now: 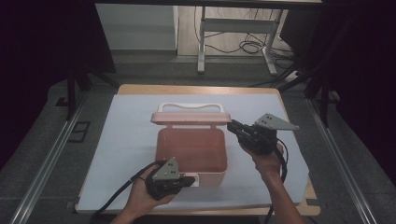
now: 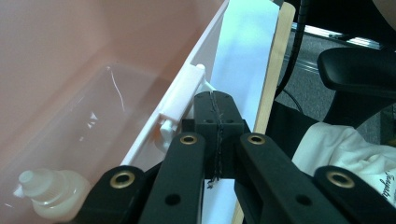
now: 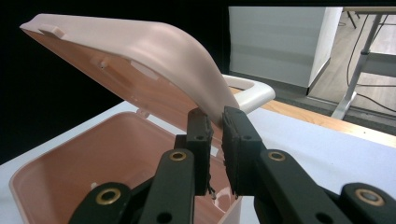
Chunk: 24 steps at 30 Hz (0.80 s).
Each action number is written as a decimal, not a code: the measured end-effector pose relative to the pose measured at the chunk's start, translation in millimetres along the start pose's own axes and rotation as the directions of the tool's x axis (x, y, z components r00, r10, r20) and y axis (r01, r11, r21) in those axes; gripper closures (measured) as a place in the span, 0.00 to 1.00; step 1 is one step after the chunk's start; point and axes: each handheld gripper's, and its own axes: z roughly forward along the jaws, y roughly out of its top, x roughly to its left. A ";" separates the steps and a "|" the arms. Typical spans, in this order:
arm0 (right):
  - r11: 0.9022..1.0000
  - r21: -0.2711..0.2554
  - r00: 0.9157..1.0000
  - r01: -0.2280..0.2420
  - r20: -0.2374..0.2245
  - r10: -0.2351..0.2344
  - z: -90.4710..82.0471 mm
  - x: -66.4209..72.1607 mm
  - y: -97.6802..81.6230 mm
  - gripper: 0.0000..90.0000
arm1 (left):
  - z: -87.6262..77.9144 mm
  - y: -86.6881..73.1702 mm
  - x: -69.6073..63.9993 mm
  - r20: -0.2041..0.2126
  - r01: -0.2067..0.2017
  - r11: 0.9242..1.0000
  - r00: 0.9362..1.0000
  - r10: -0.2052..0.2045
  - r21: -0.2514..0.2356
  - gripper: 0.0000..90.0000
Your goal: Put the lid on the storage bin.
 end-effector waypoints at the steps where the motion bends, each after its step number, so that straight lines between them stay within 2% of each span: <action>1: 1.000 0.002 1.000 -0.001 -0.002 0.001 -0.2 -0.2 -0.1 0.90 | 0.0 0.0 0.0 0.000 0.000 1.000 1.000 0.000 0.000 1.00; 24: 0.998 0.055 0.995 -0.042 -0.089 0.046 -5.7 -5.6 -6.4 0.87 | -1.2 -0.2 0.2 -0.001 0.003 1.000 1.000 -0.003 0.003 1.00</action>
